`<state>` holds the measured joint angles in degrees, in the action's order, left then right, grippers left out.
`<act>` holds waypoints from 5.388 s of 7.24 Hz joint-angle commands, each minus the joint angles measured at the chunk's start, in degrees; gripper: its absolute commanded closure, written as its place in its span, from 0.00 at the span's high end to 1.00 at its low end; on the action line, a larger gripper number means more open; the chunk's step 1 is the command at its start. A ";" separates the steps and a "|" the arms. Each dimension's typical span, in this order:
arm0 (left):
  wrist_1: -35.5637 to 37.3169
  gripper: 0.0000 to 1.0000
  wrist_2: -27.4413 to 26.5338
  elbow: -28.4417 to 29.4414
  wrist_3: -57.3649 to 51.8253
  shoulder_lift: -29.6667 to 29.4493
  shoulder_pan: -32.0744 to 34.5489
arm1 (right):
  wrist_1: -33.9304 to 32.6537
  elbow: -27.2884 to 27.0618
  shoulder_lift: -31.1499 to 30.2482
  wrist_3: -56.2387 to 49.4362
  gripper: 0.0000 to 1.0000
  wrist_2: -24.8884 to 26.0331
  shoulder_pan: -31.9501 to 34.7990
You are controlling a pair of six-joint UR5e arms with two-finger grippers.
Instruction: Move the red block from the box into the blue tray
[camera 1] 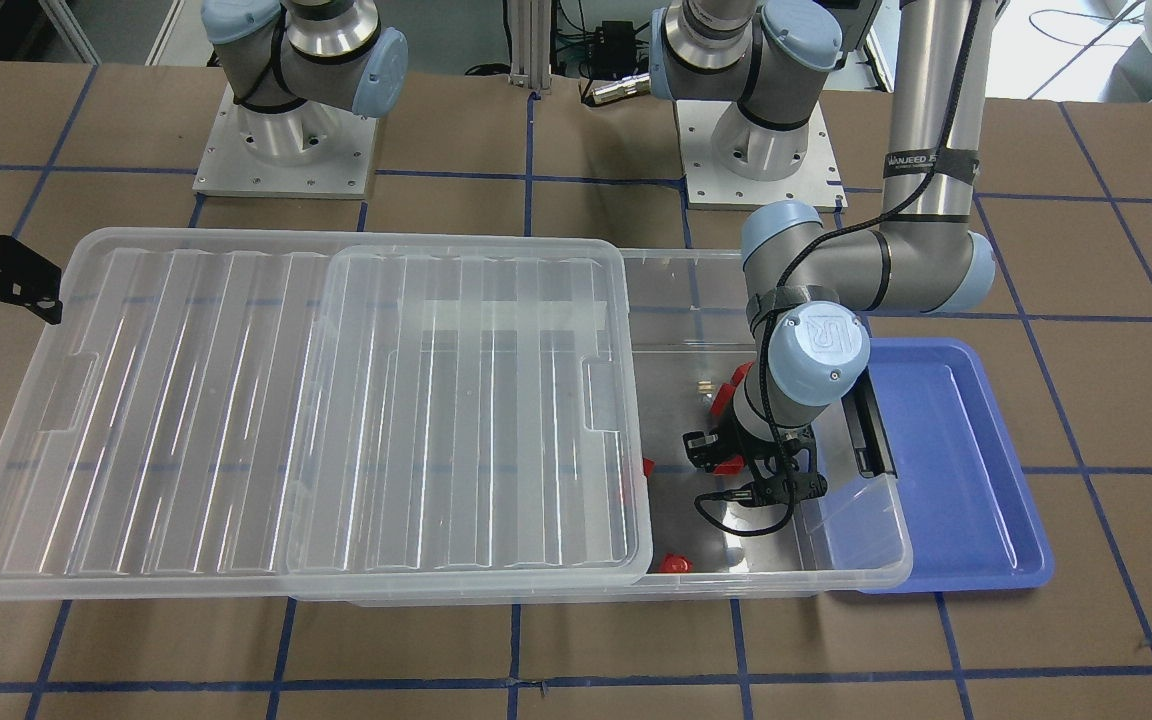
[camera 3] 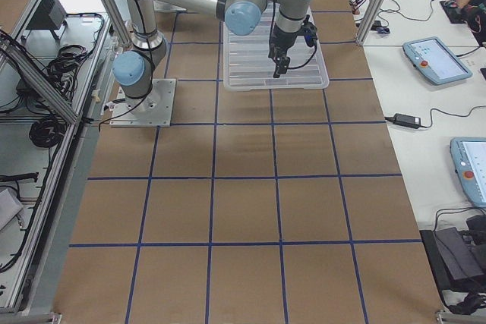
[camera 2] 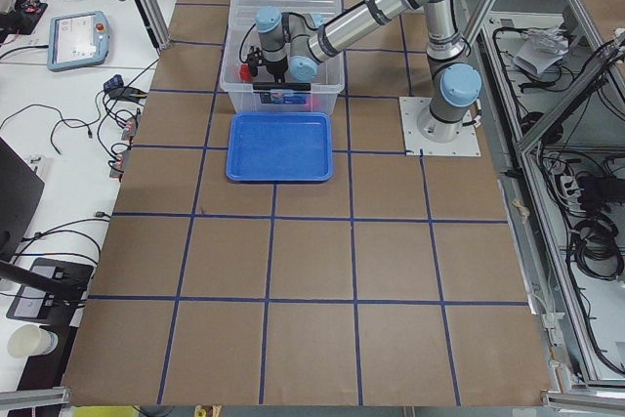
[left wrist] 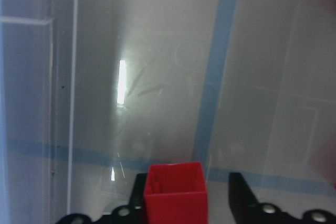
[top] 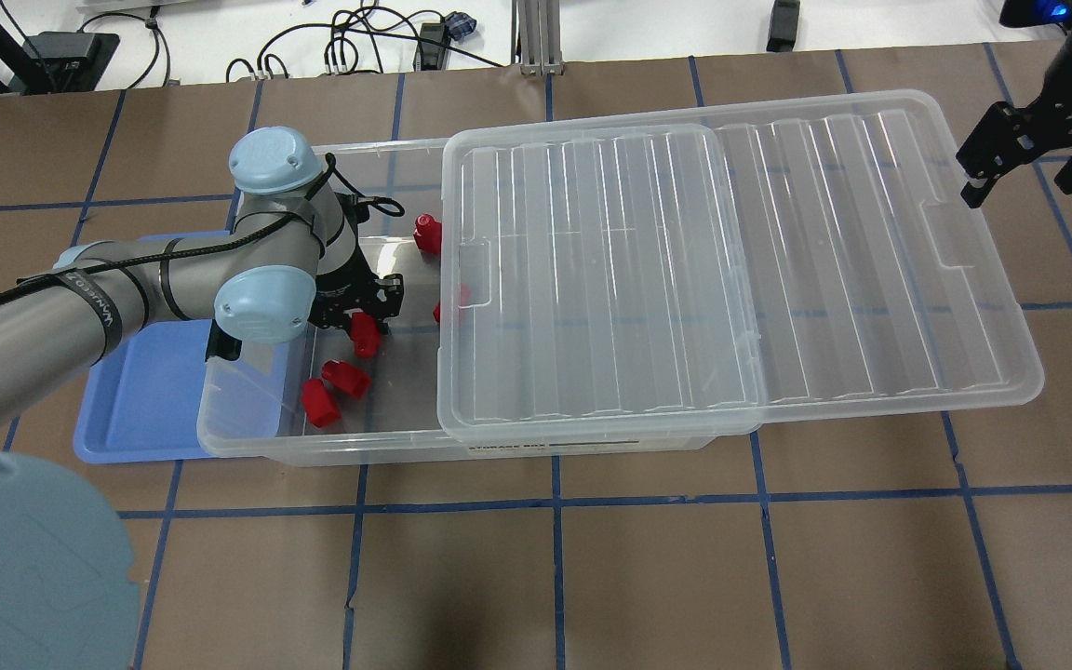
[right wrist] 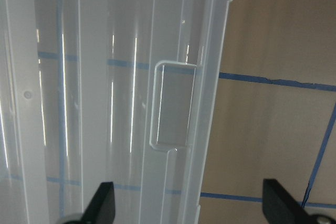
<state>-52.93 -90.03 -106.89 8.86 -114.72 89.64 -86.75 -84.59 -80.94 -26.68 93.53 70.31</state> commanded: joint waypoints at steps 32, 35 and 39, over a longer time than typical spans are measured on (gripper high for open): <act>-42.25 1.00 -1.20 26.48 -23.62 18.39 -4.91 | -11.07 -4.97 7.38 -0.83 1.00 6.05 -4.48; -37.54 1.00 -1.29 24.37 -23.45 18.57 -3.16 | -10.72 -5.06 7.20 -0.66 1.00 2.46 -4.31; -37.51 1.00 -1.20 23.13 -17.03 20.41 -2.62 | -10.72 -5.49 7.20 3.38 1.00 2.36 0.61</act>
<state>-90.43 -91.31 -83.61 -9.82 -94.48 86.95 -97.43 -89.83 -73.62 -24.64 95.95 69.59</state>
